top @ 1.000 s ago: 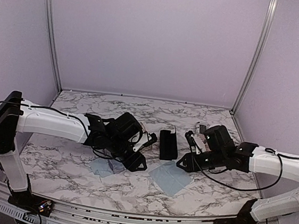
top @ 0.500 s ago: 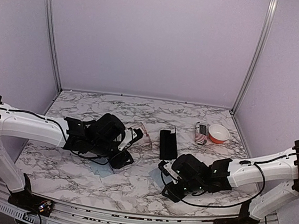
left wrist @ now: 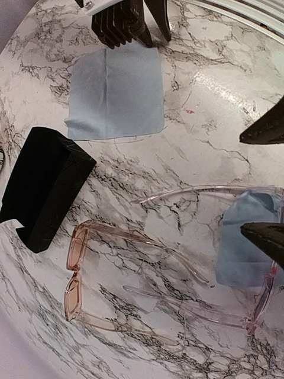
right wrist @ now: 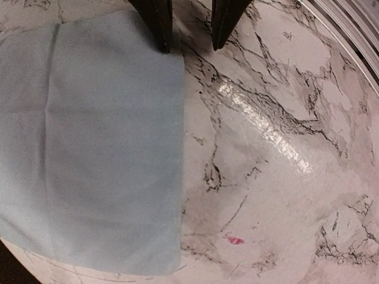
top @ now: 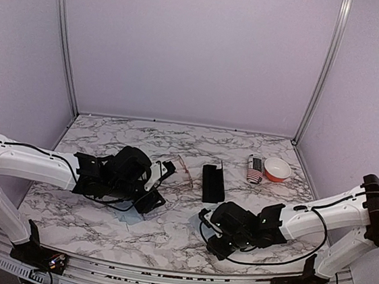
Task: Organize the sunglasses
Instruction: Pick up the corner of the glasses cleaning cloth from the corner of the board.
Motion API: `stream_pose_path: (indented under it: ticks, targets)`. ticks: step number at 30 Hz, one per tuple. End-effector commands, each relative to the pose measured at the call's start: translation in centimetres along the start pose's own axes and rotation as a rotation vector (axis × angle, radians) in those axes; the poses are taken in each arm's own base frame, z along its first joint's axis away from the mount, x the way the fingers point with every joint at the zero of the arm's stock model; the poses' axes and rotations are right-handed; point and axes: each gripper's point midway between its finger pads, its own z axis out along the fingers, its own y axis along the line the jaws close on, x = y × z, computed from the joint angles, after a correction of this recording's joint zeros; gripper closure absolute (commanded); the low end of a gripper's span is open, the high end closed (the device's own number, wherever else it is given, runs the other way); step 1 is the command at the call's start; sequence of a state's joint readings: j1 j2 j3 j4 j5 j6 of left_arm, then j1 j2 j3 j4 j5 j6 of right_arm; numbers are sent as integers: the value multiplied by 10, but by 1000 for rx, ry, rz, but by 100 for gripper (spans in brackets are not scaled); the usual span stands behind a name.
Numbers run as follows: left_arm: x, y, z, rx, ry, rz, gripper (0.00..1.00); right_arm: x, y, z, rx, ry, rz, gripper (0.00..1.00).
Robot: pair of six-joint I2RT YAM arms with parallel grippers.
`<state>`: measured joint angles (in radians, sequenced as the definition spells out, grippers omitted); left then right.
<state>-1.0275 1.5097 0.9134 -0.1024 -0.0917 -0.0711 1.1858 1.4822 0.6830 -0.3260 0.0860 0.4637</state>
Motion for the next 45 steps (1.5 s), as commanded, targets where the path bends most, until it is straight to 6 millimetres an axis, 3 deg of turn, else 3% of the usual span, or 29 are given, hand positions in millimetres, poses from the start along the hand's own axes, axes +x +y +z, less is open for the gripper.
stream_pose_path:
  ticks: [1, 9, 14, 19, 28, 35, 37, 42, 45]
  targets:
    - [-11, 2, -6, -7, -44, -6, 55, 27, -22, 6, 128, 100, -23, 80]
    - [-14, 0, -4, 1, -44, -2, 55, 35, -17, 14, 132, 124, -56, 100]
    - [-10, -5, -2, 35, -37, 36, 57, 31, -13, 12, 120, 117, -69, 100]
    - [-3, -19, 1, 96, -51, 99, 56, 27, -6, -5, 70, 90, -54, 100]
    - [4, -77, -1, 252, -180, 446, 56, 44, -4, -33, -12, 93, 37, 100]
    - [13, -115, 27, 324, -148, 665, 58, 69, -11, -45, -8, 133, 134, 100]
    - [13, -123, 33, 342, -142, 687, 61, 66, -13, -51, -5, 104, 145, 100]
    - [7, -120, 28, 325, -176, 683, 61, 24, 4, -64, -68, -39, 133, 70]
    - [6, -110, 20, 284, -183, 667, 62, 5, 3, -63, -17, -75, 79, 61]
